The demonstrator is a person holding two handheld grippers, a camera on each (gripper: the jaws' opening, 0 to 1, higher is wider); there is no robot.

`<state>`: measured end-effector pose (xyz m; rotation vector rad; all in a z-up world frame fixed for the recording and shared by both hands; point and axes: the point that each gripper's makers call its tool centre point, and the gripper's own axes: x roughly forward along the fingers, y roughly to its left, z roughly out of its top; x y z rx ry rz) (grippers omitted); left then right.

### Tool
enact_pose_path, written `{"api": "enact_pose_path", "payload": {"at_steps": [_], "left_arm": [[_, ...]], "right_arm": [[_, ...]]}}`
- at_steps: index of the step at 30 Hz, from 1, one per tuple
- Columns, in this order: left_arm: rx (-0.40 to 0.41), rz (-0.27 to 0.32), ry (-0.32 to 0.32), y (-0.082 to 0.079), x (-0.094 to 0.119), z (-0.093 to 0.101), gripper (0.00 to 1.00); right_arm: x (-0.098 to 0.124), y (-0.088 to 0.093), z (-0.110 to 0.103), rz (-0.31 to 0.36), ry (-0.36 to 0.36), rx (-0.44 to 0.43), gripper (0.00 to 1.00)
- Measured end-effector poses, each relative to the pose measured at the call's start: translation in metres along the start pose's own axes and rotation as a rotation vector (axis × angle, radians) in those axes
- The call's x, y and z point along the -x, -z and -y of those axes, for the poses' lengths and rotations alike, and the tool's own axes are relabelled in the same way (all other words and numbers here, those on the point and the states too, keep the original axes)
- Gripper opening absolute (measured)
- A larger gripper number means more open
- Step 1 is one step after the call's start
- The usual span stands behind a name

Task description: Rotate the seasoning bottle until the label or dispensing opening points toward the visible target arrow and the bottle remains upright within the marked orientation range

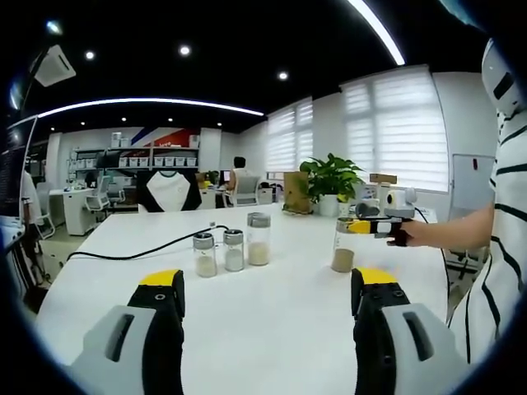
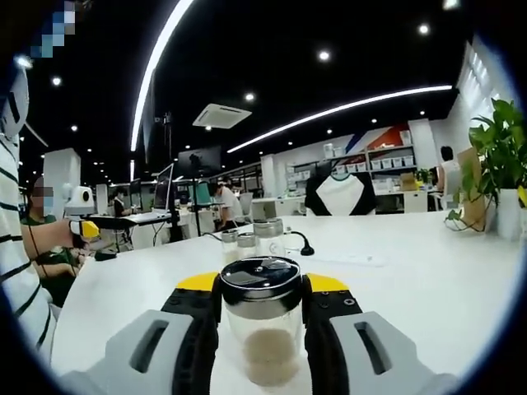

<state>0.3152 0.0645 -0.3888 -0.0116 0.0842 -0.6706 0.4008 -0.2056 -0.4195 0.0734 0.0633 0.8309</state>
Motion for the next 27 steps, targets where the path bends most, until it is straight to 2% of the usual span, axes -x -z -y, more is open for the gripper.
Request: {"api": "enact_pose_path", "payload": {"at_steps": [6, 9, 11, 13, 15, 17, 20, 21, 23, 24, 27], "left_arm": [[-0.005, 0.001, 0.001, -0.002, 0.0, -0.001, 0.88], [-0.01, 0.0, 0.004, -0.003, 0.0, 0.0, 0.88], [-0.012, 0.0, 0.002, -0.004, 0.0, 0.0, 0.88], [-0.006, 0.004, 0.001, -0.004, 0.0, -0.001, 0.88], [-0.006, 0.002, 0.001, -0.002, 0.0, 0.0, 0.88], [-0.006, 0.0, 0.004, -0.001, -0.001, 0.001, 0.88], [0.0, 0.001, 0.007, 0.0, -0.002, 0.002, 0.88], [0.001, 0.001, 0.008, 0.001, -0.002, 0.002, 0.88], [0.004, 0.001, 0.01, 0.002, -0.003, 0.003, 0.88], [0.005, 0.001, 0.011, 0.002, -0.003, 0.004, 0.88], [0.008, 0.001, 0.012, 0.003, -0.003, 0.004, 0.88]], "right_arm": [[0.0, 0.0, -0.001, 0.0, -0.055, 0.006, 0.37], [0.0, 0.0, -0.002, -0.001, -0.054, -0.001, 0.38], [0.001, 0.0, -0.002, -0.009, -0.031, -0.067, 0.39], [0.002, -0.007, -0.002, 0.032, -0.015, -0.129, 0.45], [0.004, -0.015, 0.004, 0.068, 0.046, -0.116, 0.55], [0.005, -0.02, 0.004, 0.078, 0.085, -0.108, 0.57], [0.004, -0.019, -0.001, 0.047, 0.13, -0.089, 0.54], [0.005, -0.018, 0.002, 0.032, 0.176, -0.064, 0.53], [0.005, -0.018, 0.004, 0.028, 0.218, -0.07, 0.5], [0.006, -0.018, 0.007, 0.032, 0.265, -0.078, 0.49], [0.006, -0.019, 0.004, 0.044, 0.292, -0.08, 0.48]]}}
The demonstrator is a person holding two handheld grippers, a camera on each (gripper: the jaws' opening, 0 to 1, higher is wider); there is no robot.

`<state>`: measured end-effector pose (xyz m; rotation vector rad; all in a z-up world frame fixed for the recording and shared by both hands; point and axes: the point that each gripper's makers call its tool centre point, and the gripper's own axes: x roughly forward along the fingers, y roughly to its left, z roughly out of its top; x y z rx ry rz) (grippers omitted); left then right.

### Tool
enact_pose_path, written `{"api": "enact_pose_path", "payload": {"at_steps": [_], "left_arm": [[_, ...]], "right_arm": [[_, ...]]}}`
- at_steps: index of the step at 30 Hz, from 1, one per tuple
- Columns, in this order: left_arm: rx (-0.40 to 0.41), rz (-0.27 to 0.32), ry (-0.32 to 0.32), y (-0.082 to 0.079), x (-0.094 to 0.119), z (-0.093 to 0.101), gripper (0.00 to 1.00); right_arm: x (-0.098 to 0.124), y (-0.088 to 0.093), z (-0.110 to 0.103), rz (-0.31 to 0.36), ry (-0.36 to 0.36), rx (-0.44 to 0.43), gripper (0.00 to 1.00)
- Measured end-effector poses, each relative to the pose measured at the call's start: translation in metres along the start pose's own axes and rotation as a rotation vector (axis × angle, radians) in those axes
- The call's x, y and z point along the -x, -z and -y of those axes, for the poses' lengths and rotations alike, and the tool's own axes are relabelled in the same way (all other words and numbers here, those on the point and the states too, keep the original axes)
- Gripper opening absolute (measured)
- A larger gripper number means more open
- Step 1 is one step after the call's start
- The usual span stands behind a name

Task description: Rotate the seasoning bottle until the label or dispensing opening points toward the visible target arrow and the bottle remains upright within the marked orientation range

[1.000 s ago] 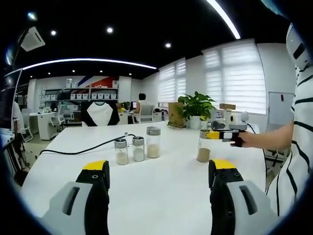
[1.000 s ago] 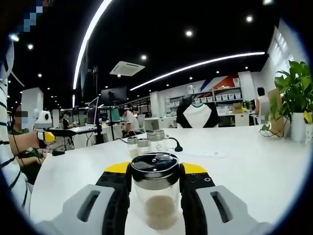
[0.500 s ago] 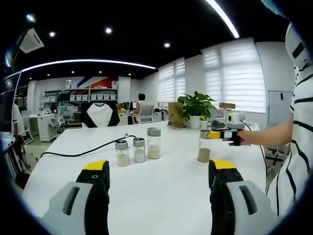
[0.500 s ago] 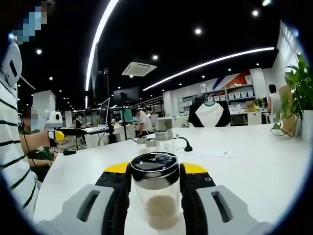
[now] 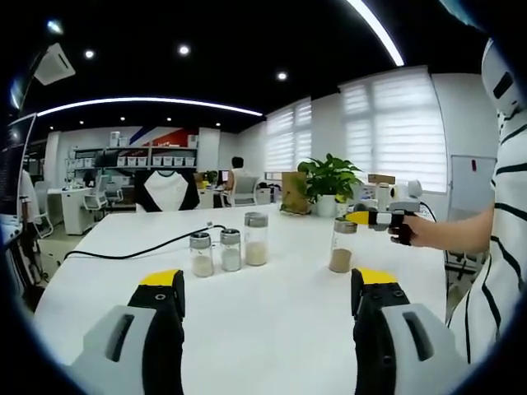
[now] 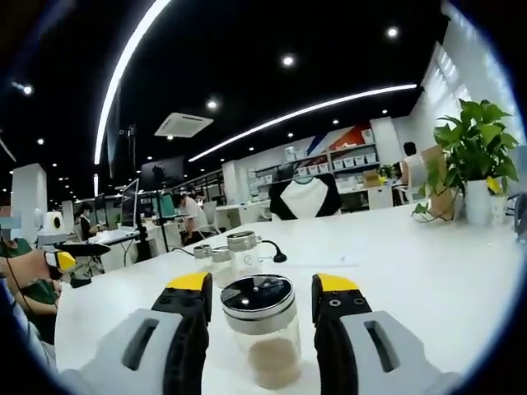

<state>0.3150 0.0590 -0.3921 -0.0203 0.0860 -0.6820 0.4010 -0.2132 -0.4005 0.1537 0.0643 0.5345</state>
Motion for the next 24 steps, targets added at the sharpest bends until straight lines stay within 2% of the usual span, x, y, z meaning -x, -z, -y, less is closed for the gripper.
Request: {"api": "enact_pose_path", "payload": {"at_steps": [5, 8, 11, 13, 17, 21, 24], "left_arm": [[0.001, -0.002, 0.003, 0.002, 0.0, 0.001, 0.88], [0.008, 0.003, -0.001, 0.001, 0.001, -0.001, 0.87], [0.012, 0.009, -0.004, 0.001, 0.002, -0.002, 0.87], [0.012, 0.007, -0.006, 0.002, 0.003, -0.002, 0.87], [0.017, 0.006, -0.008, 0.004, 0.004, -0.002, 0.87], [0.015, 0.004, -0.012, 0.005, 0.005, -0.003, 0.87], [0.018, 0.006, -0.015, 0.004, 0.005, -0.004, 0.87]], "right_arm": [[-0.003, 0.008, -0.006, -0.033, 0.052, -0.007, 0.48], [-0.004, 0.012, -0.004, -0.052, 0.106, 0.055, 0.48], [-0.005, 0.013, -0.001, -0.054, 0.141, 0.057, 0.48], [-0.005, 0.016, 0.007, -0.057, 0.181, 0.05, 0.44], [-0.007, 0.022, 0.007, -0.068, 0.171, 0.02, 0.43], [-0.008, 0.025, 0.013, -0.089, 0.187, 0.07, 0.41], [-0.01, 0.026, 0.012, -0.092, 0.172, 0.067, 0.39]]}}
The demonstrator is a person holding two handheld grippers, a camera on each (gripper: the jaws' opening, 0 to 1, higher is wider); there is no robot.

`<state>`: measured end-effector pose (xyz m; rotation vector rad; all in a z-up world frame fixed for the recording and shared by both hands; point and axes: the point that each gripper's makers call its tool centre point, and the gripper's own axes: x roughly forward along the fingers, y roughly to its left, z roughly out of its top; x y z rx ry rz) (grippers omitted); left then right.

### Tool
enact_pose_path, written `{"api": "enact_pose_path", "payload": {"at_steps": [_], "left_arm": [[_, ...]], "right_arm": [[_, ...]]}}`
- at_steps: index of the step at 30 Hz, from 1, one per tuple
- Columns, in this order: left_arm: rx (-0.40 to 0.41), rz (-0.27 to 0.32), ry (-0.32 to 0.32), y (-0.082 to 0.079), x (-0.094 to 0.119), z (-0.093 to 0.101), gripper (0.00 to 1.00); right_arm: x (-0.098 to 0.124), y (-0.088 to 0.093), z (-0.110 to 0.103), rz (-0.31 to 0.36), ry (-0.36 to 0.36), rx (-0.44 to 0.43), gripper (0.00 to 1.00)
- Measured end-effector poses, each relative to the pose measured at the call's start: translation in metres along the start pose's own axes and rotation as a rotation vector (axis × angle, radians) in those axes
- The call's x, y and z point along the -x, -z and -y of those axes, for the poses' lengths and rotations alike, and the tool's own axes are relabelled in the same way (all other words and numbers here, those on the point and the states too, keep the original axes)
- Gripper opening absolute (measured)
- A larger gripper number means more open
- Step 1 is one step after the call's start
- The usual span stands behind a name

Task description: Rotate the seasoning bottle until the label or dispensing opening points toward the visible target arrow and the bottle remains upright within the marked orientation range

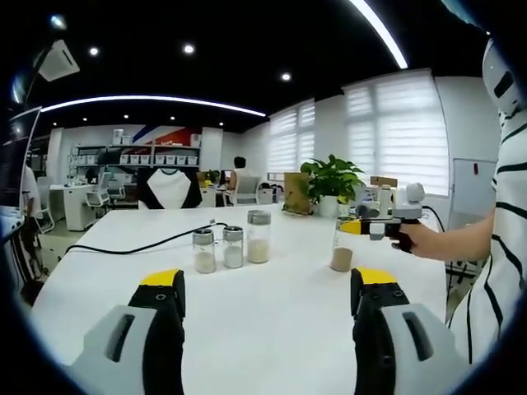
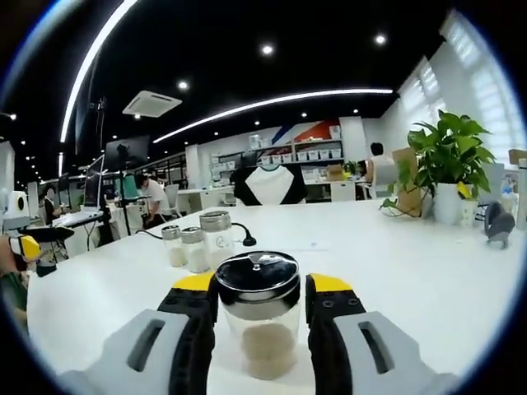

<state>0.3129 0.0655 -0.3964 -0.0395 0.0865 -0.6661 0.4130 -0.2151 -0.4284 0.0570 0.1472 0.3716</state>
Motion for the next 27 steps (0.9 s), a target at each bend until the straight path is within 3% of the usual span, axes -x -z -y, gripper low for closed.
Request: {"api": "enact_pose_path", "payload": {"at_steps": [12, 27], "left_arm": [[0.001, 0.003, -0.009, -0.002, 0.004, -0.004, 0.86], [-0.023, -0.006, 0.012, -0.007, 0.001, 0.001, 0.85]], "right_arm": [[0.001, -0.001, -0.001, 0.015, -0.045, 0.024, 0.38], [0.003, -0.001, -0.009, 0.018, -0.17, 0.046, 0.38]]}}
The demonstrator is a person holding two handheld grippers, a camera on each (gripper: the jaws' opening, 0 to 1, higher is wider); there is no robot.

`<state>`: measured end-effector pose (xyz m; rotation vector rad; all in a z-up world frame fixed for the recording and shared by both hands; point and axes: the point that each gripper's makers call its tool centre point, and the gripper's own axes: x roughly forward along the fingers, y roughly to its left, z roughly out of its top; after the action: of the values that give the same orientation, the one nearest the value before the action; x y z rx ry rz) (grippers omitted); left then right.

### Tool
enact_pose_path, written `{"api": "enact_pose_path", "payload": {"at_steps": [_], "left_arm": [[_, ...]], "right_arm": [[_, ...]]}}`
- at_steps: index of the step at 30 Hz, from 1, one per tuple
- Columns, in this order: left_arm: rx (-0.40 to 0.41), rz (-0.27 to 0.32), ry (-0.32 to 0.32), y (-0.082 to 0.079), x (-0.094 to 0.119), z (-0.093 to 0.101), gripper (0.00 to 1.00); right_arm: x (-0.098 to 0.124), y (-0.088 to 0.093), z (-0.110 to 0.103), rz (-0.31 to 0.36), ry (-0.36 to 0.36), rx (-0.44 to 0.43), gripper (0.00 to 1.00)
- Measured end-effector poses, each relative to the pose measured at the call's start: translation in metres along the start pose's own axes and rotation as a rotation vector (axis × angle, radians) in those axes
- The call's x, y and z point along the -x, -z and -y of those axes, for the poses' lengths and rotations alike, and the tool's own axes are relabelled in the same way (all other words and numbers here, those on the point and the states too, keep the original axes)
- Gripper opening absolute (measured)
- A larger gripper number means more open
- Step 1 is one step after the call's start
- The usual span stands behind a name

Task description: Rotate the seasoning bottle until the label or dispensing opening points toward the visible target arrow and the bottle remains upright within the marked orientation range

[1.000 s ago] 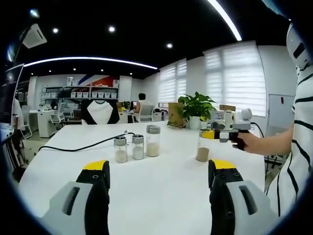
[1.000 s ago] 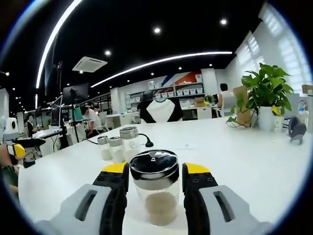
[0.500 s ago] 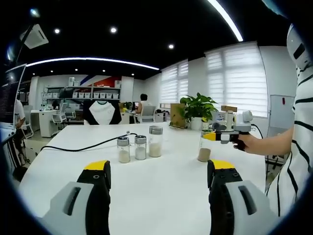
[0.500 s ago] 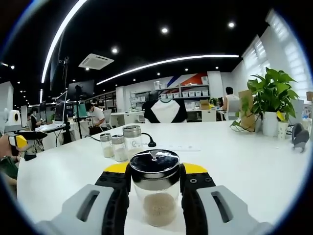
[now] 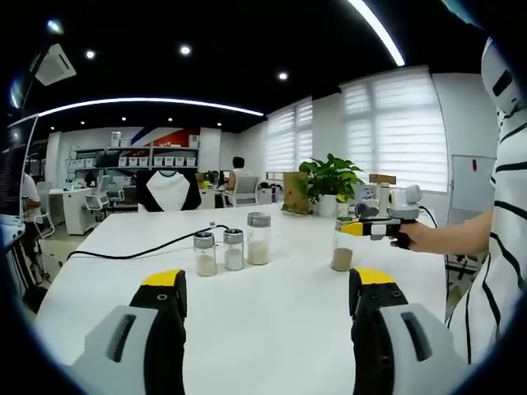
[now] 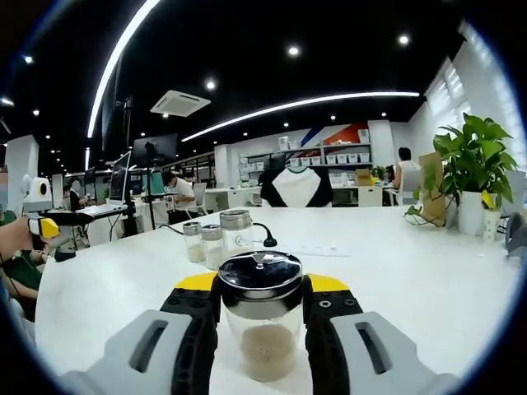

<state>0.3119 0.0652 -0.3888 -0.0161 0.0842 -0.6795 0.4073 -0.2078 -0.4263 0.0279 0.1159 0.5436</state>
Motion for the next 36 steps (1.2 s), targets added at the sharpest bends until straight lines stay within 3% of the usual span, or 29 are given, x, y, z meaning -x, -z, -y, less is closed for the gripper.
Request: {"api": "enact_pose_path", "payload": {"at_steps": [16, 24, 27, 36], "left_arm": [[-0.002, -0.022, 0.026, 0.0051, -0.0017, 0.0097, 0.85], [0.0, -0.023, 0.022, 0.0055, -0.0025, 0.0084, 0.84], [0.002, -0.022, 0.026, 0.0059, -0.0023, 0.0093, 0.8], [0.008, -0.018, 0.013, 0.0066, -0.0018, 0.0061, 0.82]], "right_arm": [[-0.0003, -0.0002, -0.0027, -0.003, -0.219, 0.01, 0.38], [-0.0004, -0.0002, -0.0038, 0.026, -0.281, -0.002, 0.38], [-0.0007, -0.0006, -0.0048, 0.016, -0.312, -0.003, 0.38], [-0.001, -0.0002, -0.0086, -0.011, -0.375, 0.003, 0.38]]}}
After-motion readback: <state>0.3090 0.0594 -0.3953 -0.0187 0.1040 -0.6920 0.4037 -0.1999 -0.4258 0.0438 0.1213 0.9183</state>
